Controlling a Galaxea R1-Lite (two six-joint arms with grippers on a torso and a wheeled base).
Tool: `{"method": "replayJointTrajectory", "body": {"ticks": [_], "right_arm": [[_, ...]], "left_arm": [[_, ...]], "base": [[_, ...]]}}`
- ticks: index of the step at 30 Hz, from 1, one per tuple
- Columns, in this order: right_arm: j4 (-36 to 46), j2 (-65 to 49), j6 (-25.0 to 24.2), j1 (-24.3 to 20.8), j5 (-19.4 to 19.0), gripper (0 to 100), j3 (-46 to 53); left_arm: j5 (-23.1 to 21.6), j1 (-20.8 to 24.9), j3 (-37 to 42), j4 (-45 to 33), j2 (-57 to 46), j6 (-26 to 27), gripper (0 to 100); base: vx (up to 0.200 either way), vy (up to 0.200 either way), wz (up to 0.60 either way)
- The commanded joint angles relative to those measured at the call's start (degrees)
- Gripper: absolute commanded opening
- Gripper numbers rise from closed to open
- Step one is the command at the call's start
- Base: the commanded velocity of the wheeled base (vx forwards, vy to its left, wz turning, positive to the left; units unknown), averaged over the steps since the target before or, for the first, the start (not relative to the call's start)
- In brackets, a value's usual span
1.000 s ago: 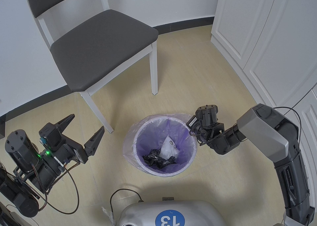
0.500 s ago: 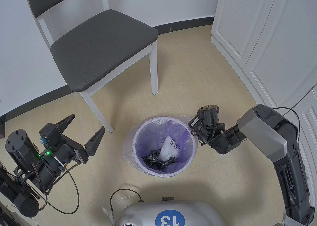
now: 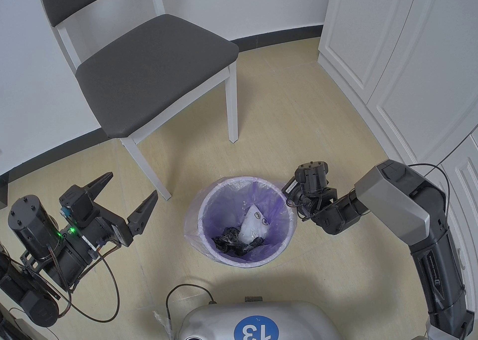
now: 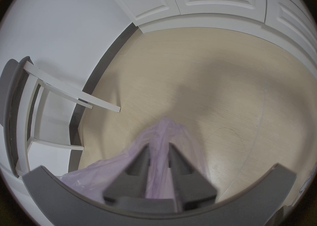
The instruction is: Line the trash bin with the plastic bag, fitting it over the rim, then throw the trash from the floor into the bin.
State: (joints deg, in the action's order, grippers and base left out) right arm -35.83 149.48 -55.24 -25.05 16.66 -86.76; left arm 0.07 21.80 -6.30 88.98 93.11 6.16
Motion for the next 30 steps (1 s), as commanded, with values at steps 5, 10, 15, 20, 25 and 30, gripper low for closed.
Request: {"method": "replayJointTrajectory", "body": {"ticks": [5,10,15,20,25,30], "right_arm": [[0.41,-1.21,0.92,2.02,0.03,100,0.98],[0.41,-4.02,2.68,3.43,-0.67,100,3.09],[0.50,-7.98,5.23,5.19,-2.60,100,6.25],[0.85,-10.09,8.83,5.89,-4.54,100,9.77],[-0.12,-13.34,19.20,5.80,-8.75,100,19.44],[-6.54,-13.60,25.35,5.36,-13.15,100,27.17]], "left_arm": [[0.01,-0.09,-0.03,1.02,-0.30,-0.09,100],[0.01,-0.09,-0.03,1.02,-0.39,-0.09,100],[0.01,-0.26,-0.03,1.02,-0.21,-0.09,100],[0.01,-0.18,0.06,1.02,-0.12,-0.09,100],[0.01,0.00,0.94,1.02,-0.04,0.00,100],[0.01,0.00,1.03,1.02,0.05,0.00,100]], "base": [[0.000,0.000,0.00],[0.000,0.000,0.00],[0.000,0.000,0.00],[0.000,0.000,0.00],[0.000,0.000,0.00],[0.000,0.000,0.00]]}}
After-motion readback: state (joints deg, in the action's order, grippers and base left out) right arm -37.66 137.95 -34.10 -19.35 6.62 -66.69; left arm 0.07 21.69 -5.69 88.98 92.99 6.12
